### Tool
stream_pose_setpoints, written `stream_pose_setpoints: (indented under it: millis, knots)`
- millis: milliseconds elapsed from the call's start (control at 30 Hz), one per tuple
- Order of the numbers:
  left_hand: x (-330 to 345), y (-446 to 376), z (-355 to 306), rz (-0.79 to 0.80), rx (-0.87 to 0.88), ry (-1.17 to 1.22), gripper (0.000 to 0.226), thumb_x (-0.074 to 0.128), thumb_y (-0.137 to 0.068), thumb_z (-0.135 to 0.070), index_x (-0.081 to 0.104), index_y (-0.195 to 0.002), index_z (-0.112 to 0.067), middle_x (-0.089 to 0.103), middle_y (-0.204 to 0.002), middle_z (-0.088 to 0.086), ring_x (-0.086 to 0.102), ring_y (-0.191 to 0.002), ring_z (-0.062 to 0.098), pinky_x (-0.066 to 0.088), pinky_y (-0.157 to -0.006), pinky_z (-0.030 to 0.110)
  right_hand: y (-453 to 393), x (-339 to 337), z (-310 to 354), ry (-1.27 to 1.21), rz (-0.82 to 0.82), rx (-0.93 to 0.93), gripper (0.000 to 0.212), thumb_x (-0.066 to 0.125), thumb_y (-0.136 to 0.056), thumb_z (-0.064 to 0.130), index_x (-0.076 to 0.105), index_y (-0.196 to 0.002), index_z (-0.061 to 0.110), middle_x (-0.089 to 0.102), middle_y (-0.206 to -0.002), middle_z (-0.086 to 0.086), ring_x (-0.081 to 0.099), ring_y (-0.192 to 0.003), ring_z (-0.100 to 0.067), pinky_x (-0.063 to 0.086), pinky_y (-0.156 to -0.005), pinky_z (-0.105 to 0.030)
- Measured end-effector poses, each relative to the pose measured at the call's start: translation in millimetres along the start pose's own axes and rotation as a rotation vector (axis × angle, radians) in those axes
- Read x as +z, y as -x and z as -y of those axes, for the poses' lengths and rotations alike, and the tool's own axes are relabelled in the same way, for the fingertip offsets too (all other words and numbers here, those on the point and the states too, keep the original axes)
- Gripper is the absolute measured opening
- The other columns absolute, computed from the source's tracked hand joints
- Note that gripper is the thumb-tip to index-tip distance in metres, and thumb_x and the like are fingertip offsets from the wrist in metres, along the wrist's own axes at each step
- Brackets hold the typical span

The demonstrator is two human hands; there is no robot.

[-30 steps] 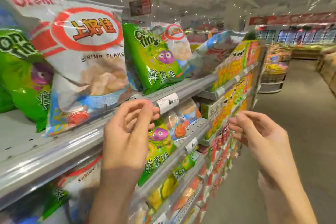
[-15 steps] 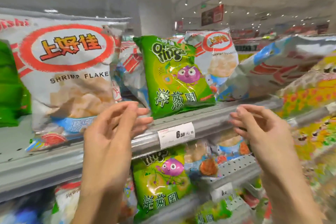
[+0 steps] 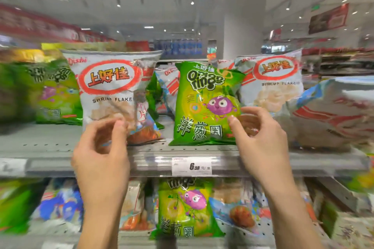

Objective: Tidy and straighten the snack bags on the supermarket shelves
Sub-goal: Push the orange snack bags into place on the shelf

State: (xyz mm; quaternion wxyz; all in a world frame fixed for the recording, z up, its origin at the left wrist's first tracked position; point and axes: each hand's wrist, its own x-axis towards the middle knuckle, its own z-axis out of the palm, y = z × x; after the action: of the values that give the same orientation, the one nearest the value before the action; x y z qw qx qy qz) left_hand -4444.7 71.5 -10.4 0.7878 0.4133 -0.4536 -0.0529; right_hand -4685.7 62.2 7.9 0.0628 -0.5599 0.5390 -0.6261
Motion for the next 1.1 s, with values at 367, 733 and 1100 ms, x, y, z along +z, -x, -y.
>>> stream_pose_setpoints:
  millis: [367, 733, 1100]
  knots:
    - [-43, -67, 32, 0.317, -0.088, -0.386, 0.1, 0.071, -0.058, -0.081, 0.041, -0.134, -0.024, 0.053, -0.126, -0.003, 0.054, -0.12, 0.021, 0.044, -0.099, 0.041, -45, 25, -1, 0.212, 0.271, 0.206, 0.094, 0.082, -0.06, 0.069, 0.045, -0.134, 0.025, 0.063, -0.132, -0.002, 0.058, -0.122, -0.026, 0.045, -0.099, -0.038]
    - [-34, -123, 57, 0.682, -0.063, -0.373, 0.107, 0.076, -0.037, -0.086, 0.057, -0.128, -0.032, 0.069, -0.119, -0.019, 0.064, -0.112, 0.007, 0.051, -0.099, 0.041, -66, 36, -5, 0.003, 0.426, 0.16, 0.077, 0.086, -0.039, 0.066, 0.078, -0.104, 0.026, 0.079, -0.1, 0.009, 0.073, -0.101, -0.017, 0.054, -0.1, -0.043]
    - [-16, -114, 37, 0.566, -0.155, -0.317, 0.083, 0.08, -0.042, -0.067, 0.07, -0.112, -0.025, 0.074, -0.103, -0.008, 0.069, -0.099, 0.019, 0.055, -0.092, 0.044, -50, 31, 9, 0.116, 0.103, 0.045, 0.077, 0.09, -0.056, 0.06, 0.067, -0.12, 0.024, 0.075, -0.104, 0.007, 0.07, -0.1, -0.017, 0.055, -0.092, -0.042]
